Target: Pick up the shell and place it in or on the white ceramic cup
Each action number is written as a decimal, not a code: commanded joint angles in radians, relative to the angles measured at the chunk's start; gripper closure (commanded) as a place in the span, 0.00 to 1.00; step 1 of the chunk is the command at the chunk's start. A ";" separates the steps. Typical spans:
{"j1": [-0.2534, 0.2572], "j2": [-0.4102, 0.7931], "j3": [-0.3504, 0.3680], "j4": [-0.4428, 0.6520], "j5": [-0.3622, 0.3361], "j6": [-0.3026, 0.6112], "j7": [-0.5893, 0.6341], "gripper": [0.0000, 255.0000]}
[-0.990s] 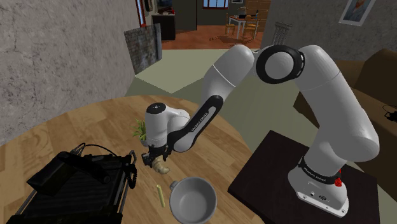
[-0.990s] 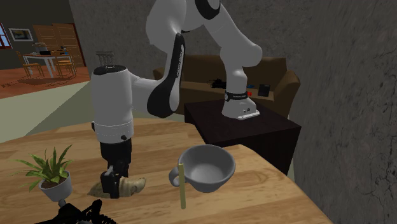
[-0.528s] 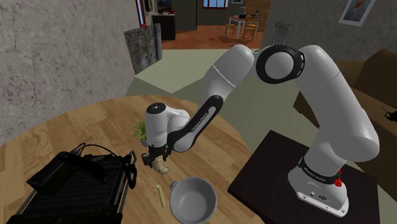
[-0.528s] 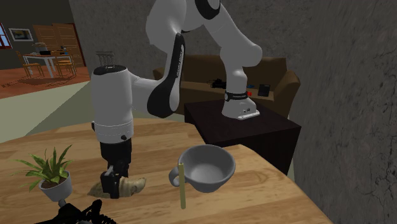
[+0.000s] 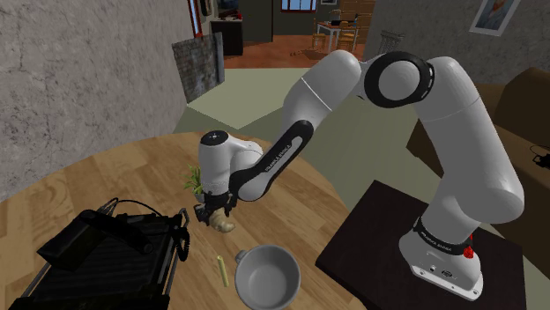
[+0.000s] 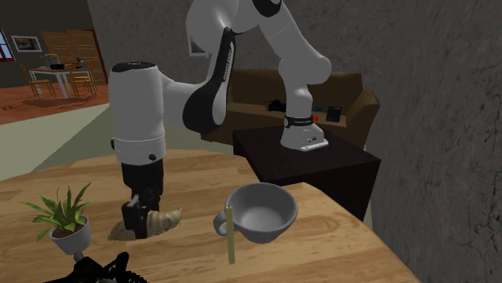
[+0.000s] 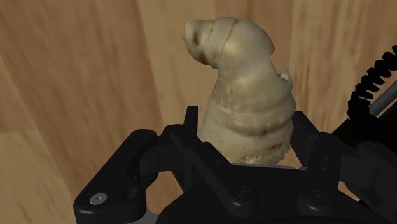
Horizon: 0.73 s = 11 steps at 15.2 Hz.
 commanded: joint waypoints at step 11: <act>-0.040 -0.112 0.058 -0.013 0.062 -0.097 -0.039 1.00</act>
